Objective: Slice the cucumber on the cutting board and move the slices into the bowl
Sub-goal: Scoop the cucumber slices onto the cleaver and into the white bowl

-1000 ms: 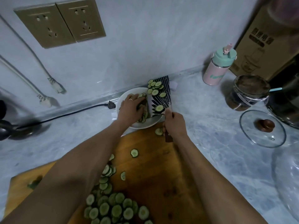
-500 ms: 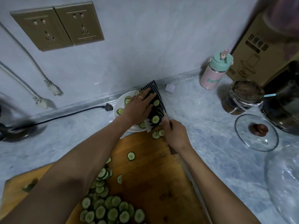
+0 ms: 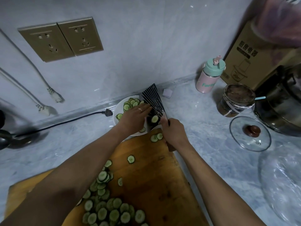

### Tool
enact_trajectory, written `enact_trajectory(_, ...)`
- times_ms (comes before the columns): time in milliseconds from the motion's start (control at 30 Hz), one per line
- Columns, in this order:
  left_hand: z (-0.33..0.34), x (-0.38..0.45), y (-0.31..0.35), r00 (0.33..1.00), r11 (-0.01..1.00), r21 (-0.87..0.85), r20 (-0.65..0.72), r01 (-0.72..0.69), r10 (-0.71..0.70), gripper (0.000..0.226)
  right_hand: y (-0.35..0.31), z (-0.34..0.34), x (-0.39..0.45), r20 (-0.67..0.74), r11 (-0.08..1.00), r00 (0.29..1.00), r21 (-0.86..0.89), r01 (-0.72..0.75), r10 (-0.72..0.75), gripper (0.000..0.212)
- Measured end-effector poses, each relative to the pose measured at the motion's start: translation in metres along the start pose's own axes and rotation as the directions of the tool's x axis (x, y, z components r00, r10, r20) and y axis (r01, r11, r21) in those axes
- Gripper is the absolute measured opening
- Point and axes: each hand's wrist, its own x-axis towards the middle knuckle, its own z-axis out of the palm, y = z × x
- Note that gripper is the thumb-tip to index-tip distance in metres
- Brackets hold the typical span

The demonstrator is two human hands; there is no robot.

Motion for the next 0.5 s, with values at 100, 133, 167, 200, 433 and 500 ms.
enact_trajectory(100,-0.007,-0.010,-0.007,0.987,0.986,-0.043,-0.025,0.159,-0.160,0.049,-0.003,-0.004,-0.001,-0.004,1.000,1.000,0.017,-0.004,0.004,0.044)
enact_trajectory(133,-0.010,-0.015,-0.004,0.985,0.990,-0.084,-0.123,0.110,-0.119,0.043,-0.005,-0.004,-0.001,-0.011,1.000,1.000,0.012,-0.002,0.002,0.044)
enact_trajectory(167,-0.012,-0.018,0.002,0.979,0.996,-0.085,-0.203,0.013,-0.030,0.039,-0.006,-0.004,-0.001,-0.018,1.000,1.000,-0.001,0.002,-0.002,0.043)
enact_trajectory(200,-0.012,-0.021,0.008,0.966,0.993,-0.063,-0.247,-0.098,0.079,0.039,-0.009,-0.003,-0.001,-0.021,1.000,1.000,-0.011,0.003,-0.003,0.043)
enact_trajectory(433,0.000,-0.046,0.001,0.992,0.995,0.046,-0.099,0.087,-0.082,0.048,-0.013,-0.002,-0.012,-0.031,0.999,0.999,0.049,-0.013,0.015,0.041)
enact_trajectory(500,-0.001,-0.054,-0.002,0.951,0.961,-0.065,-0.139,0.268,-0.275,0.039,-0.011,-0.007,-0.016,-0.031,0.998,0.999,0.067,-0.010,0.012,0.040)
